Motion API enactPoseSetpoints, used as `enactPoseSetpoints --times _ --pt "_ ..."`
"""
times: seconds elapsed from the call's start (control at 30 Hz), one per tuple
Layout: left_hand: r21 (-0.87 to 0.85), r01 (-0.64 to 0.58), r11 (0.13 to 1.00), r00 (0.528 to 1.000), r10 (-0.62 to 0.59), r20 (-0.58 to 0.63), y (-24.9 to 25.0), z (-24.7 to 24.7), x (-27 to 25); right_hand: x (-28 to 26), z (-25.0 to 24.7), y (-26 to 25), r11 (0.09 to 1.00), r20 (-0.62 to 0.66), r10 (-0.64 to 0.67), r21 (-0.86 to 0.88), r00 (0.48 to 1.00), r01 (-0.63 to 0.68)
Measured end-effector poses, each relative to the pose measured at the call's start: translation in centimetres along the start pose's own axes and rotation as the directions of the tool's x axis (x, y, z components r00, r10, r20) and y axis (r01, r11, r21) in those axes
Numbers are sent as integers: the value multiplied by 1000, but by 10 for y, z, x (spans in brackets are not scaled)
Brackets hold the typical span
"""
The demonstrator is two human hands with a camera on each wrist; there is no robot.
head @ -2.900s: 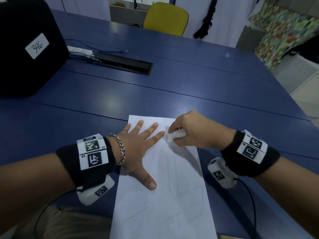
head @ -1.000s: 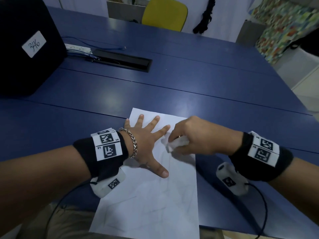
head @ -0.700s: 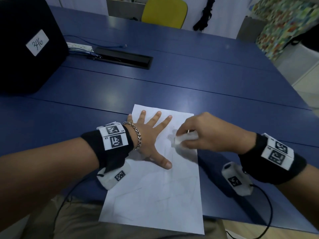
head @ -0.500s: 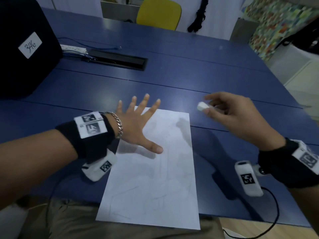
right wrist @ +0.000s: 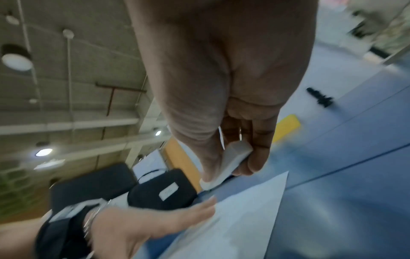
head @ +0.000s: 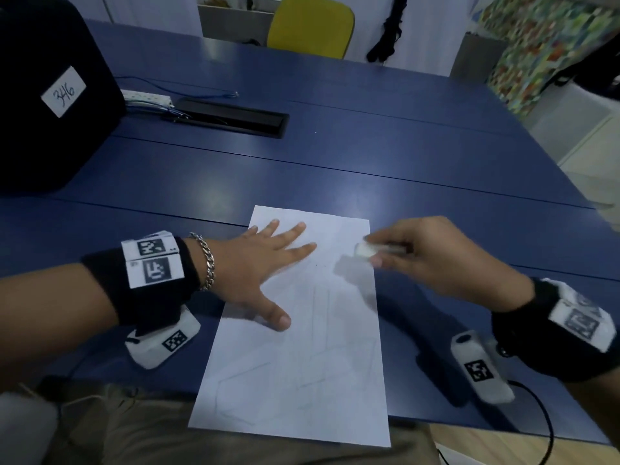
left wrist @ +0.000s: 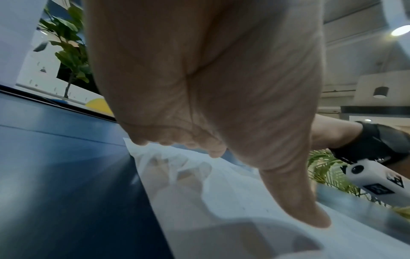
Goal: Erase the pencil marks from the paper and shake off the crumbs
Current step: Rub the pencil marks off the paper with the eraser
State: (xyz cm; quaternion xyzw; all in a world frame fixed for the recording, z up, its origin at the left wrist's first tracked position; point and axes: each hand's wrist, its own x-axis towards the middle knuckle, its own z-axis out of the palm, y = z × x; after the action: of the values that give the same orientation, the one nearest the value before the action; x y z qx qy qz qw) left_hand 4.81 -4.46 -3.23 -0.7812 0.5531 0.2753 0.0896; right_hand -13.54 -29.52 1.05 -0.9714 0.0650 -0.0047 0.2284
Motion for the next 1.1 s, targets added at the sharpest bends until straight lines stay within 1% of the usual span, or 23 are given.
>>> enactPoseSetpoints --times 0.07,0.13,0.23,0.33,0.37,0.43,0.47,0.5,0.53,0.6,0.63,0.67,0.7,0.77,0.8,0.83,0.9,0.93,0.97,1.0,1.03,1.07,1.1 --pt "53 25 998 1000 -26 9 1 6 7 9 16 -12 988 91 -113 -99 989 122" --pt "69 40 997 999 -40 0 0 8 12 19 28 -23 972 148 -171 -138 974 191" --pt "65 50 997 999 -50 -2 -1 9 13 34 36 -30 969 165 -176 -148 970 200" --pt "66 57 996 998 -57 0 -1 9 15 36 37 -32 959 186 -200 -165 962 232" --pt "62 59 996 998 -59 -2 -1 10 16 34 37 -34 952 229 -215 -167 949 256" --pt "55 64 996 998 -63 -5 -1 9 17 28 35 -41 933 357 -266 -138 896 332" --pt "55 65 996 998 -65 -6 -2 9 19 28 34 -43 925 393 -285 -128 874 359" --pt "54 66 996 998 -66 -7 -2 9 19 31 33 -42 921 392 -287 -138 874 364" --pt "52 68 996 998 -68 -11 -2 9 19 37 31 -38 923 360 -271 -165 893 346" --pt "50 72 996 997 -72 -12 -1 9 19 46 28 -29 941 247 -224 -198 943 275" --pt "50 75 996 997 -74 -8 0 9 19 46 27 -25 945 210 -219 -197 953 261" --pt "51 77 996 997 -76 -7 1 9 18 44 28 -26 942 212 -236 -190 948 277" --pt "52 79 996 997 -79 -6 1 9 18 39 29 -31 929 257 -275 -176 926 325" --pt "57 81 995 997 -81 -2 1 9 18 28 34 -42 886 412 -363 -124 836 446" --pt "58 81 995 997 -81 -1 0 9 18 29 35 -44 872 456 -377 -120 806 475" --pt "56 80 995 997 -80 0 0 9 18 35 33 -43 875 454 -360 -139 815 464" --pt "47 79 996 997 -79 3 0 8 18 48 26 -34 907 348 -299 -186 889 378" --pt "43 80 996 997 -80 4 0 8 18 52 25 -29 913 297 -285 -205 911 352" --pt "41 81 996 997 -81 3 1 8 18 51 26 -28 910 271 -301 -207 914 361" --pt "42 84 996 996 -84 1 1 8 19 46 28 -31 895 281 -340 -196 898 400" --pt "43 89 995 996 -90 3 1 8 19 40 32 -37 867 331 -395 -173 857 467" --pt "45 93 995 996 -94 11 1 7 18 31 37 -44 841 401 -438 -134 804 525" --pt "49 95 994 995 -96 18 1 7 18 27 39 -47 833 451 -447 -105 773 543"
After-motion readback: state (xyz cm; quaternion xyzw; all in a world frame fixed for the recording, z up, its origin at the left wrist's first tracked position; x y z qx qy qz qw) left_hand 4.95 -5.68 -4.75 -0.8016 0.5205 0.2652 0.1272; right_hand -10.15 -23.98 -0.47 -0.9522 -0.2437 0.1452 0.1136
